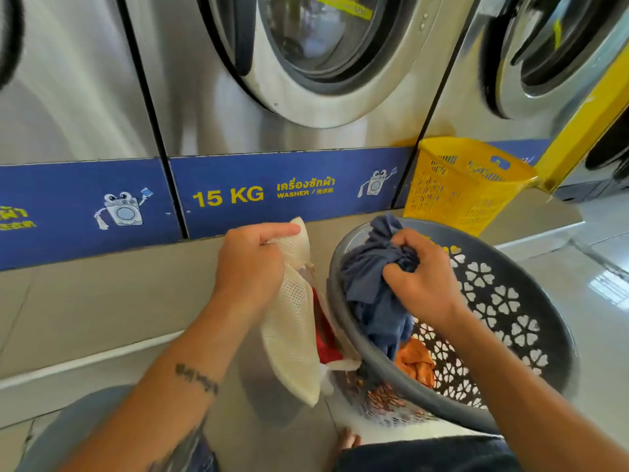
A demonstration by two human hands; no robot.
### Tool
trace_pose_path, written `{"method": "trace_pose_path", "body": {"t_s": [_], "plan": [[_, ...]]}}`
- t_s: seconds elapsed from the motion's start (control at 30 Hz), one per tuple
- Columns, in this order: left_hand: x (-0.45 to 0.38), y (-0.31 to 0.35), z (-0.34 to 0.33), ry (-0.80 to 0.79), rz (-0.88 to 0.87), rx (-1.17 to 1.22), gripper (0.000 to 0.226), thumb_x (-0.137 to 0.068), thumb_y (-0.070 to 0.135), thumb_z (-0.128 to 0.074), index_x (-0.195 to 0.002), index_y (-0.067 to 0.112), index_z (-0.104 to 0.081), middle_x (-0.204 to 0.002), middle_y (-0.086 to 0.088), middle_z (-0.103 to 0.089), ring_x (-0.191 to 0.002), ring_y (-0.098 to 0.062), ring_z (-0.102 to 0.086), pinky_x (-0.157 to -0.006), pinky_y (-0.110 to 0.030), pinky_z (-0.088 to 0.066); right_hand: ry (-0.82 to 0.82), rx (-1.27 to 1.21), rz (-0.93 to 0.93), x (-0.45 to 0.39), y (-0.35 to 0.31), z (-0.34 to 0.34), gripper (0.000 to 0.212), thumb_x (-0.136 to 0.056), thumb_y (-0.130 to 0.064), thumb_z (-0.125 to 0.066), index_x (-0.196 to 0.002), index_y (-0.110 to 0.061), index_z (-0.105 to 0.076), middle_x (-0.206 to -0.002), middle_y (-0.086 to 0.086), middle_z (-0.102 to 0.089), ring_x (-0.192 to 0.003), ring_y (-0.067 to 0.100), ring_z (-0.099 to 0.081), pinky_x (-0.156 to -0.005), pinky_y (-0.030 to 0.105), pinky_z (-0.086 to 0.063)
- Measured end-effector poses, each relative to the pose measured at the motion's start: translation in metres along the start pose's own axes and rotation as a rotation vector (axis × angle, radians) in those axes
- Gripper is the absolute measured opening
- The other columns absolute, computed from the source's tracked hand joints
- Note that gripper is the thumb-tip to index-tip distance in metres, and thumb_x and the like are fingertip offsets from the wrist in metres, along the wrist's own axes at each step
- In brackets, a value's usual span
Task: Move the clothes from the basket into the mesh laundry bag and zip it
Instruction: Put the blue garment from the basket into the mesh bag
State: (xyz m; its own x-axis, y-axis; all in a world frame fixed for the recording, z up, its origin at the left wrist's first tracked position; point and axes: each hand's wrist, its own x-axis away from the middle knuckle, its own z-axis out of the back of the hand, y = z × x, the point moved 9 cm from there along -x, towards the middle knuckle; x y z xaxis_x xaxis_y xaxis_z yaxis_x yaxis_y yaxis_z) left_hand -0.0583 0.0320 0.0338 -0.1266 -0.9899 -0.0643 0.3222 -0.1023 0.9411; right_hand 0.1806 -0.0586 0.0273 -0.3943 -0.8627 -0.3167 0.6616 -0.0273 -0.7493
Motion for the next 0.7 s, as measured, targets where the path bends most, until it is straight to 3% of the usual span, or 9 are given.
{"method": "trace_pose_path", "body": {"t_s": [0.07,0.13,0.27,0.33,0.4,0.47,0.57,0.63,0.7], "plan": [[0.002,0.001,0.006,0.002,-0.001,0.046,0.050,-0.090,-0.002,-0.040,-0.106,0.031,-0.074,-0.130,0.003,-0.062,-0.114,-0.020,-0.057,-0.100,-0.040,-0.047,0.090,-0.196,0.022,0.010,-0.034,0.000,0.010,-0.081,-0.001,-0.061,-0.080,-0.006,-0.052,-0.060,0.003,-0.051,-0.054,0.010,-0.042,-0.050,0.026,-0.037],[0.002,0.004,0.010,-0.007,-0.024,0.083,0.051,-0.088,-0.004,-0.040,-0.104,0.030,-0.075,-0.123,0.000,-0.067,-0.098,-0.012,-0.062,-0.086,-0.029,-0.050,0.068,-0.282,0.051,0.026,-0.057,-0.020,0.011,-0.082,-0.003,-0.061,-0.082,-0.010,-0.052,-0.063,-0.006,-0.054,-0.056,0.006,-0.046,-0.053,0.022,-0.040],[-0.001,0.007,0.016,-0.033,-0.064,0.180,0.049,-0.086,-0.006,-0.045,-0.097,0.029,-0.076,-0.099,0.011,-0.072,-0.076,-0.006,-0.065,-0.071,-0.017,-0.045,-0.521,-0.169,-0.008,0.068,-0.056,-0.117,0.025,-0.091,-0.011,-0.063,-0.102,-0.033,-0.057,-0.089,-0.014,-0.062,-0.080,-0.001,-0.057,-0.078,0.022,-0.048],[-0.002,0.006,0.013,-0.078,-0.080,0.175,0.049,-0.086,-0.005,-0.046,-0.094,0.033,-0.076,-0.103,0.018,-0.071,-0.090,0.003,-0.064,-0.080,-0.016,-0.046,-0.741,-0.124,-0.091,0.080,-0.042,-0.146,0.011,-0.094,-0.013,-0.054,-0.101,-0.021,-0.057,-0.082,-0.013,-0.055,-0.076,0.008,-0.051,-0.081,0.040,-0.049],[-0.002,0.002,0.009,-0.110,-0.092,0.131,0.050,-0.087,-0.005,-0.045,-0.095,0.033,-0.076,-0.106,0.021,-0.069,-0.094,0.006,-0.062,-0.081,-0.014,-0.046,-0.815,-0.034,-0.140,0.077,-0.034,-0.151,0.019,-0.092,-0.006,-0.046,-0.106,-0.013,-0.056,-0.078,-0.007,-0.055,-0.073,0.014,-0.051,-0.079,0.049,-0.050],[-0.004,-0.003,0.009,-0.085,-0.079,0.118,0.049,-0.087,-0.005,-0.044,-0.099,0.031,-0.076,-0.107,0.016,-0.069,-0.086,0.005,-0.061,-0.074,-0.012,-0.047,-0.806,0.049,-0.061,0.068,-0.042,-0.144,0.040,-0.089,-0.001,-0.039,-0.122,-0.019,-0.053,-0.089,0.000,-0.064,-0.077,0.019,-0.059,-0.078,0.045,-0.052],[-0.011,-0.009,0.017,-0.012,-0.054,0.083,0.049,-0.087,-0.004,-0.043,-0.103,0.029,-0.076,-0.097,0.010,-0.070,-0.055,0.000,-0.053,-0.054,-0.011,-0.043,-0.541,0.092,0.096,0.046,-0.057,-0.110,0.052,-0.086,-0.003,-0.048,-0.127,-0.034,-0.037,-0.114,0.008,-0.064,-0.094,0.028,-0.066,-0.082,0.051,-0.055],[-0.014,-0.011,0.018,-0.001,-0.055,0.025,0.050,-0.088,-0.003,-0.042,-0.105,0.030,-0.075,-0.093,0.009,-0.069,-0.040,-0.004,-0.041,-0.041,-0.012,-0.035,-0.342,0.242,0.093,0.031,-0.043,-0.082,0.061,-0.081,-0.014,-0.066,-0.129,-0.033,-0.032,-0.126,0.004,-0.054,-0.112,0.027,-0.057,-0.092,0.046,-0.050],[-0.014,-0.009,0.015,-0.011,-0.077,-0.026,0.053,-0.088,-0.004,-0.040,-0.106,0.031,-0.074,-0.104,0.011,-0.067,-0.044,0.002,-0.048,-0.042,-0.007,-0.036,-0.390,0.405,-0.072,0.022,-0.004,-0.075,0.089,-0.069,-0.038,-0.077,-0.141,-0.036,-0.025,-0.140,0.006,-0.037,-0.127,0.033,-0.039,-0.104,0.046,-0.040]]}}
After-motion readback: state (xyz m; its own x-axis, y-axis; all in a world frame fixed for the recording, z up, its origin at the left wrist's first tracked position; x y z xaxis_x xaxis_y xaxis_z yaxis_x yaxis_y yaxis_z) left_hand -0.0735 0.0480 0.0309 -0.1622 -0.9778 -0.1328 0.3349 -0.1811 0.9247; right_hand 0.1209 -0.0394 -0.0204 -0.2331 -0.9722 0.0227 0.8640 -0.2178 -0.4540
